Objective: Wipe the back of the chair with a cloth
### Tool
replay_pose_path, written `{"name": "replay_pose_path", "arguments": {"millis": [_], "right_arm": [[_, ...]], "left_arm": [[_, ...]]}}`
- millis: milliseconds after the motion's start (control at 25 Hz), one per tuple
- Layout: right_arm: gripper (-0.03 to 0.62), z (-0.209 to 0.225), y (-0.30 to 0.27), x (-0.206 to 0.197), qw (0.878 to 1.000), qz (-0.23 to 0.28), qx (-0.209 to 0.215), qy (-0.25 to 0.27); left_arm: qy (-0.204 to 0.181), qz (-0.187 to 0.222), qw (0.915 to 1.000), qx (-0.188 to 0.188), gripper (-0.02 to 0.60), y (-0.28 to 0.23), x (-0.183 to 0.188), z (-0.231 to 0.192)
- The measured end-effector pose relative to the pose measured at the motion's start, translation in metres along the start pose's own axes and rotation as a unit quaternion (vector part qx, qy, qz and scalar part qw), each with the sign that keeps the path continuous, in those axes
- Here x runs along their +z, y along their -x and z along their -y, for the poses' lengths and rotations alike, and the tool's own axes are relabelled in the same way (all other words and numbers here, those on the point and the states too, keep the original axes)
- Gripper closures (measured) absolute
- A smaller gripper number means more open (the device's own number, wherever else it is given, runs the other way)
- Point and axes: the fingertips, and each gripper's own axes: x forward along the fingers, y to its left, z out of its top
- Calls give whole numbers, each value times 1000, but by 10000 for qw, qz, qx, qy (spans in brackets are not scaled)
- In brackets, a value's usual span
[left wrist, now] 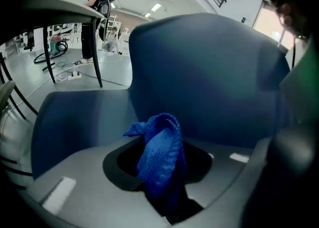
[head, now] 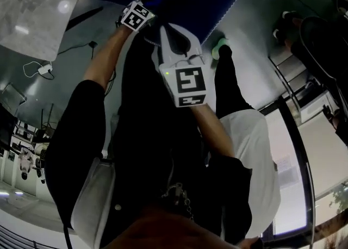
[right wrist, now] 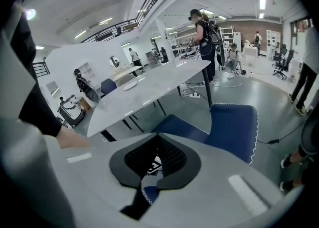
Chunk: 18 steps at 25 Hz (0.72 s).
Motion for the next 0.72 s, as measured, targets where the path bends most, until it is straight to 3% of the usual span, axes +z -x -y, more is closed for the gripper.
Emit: {"name": "replay_pose_path", "arguments": {"millis": [160,400,720], "right_arm": [[590,0,2,-14,9998,-197,-43,47],[591,4,-4,-28,9995,-287,-134,-41],[591,3,3,-41,9991,-389,-91,-149]], "left_arm": [[219,-157,9996,-69,450,-27,-22,3],[167,-431,9986,-248,449,-51,-41,7],[-2,-355,9984,-437,454,-41,-27,35]]}}
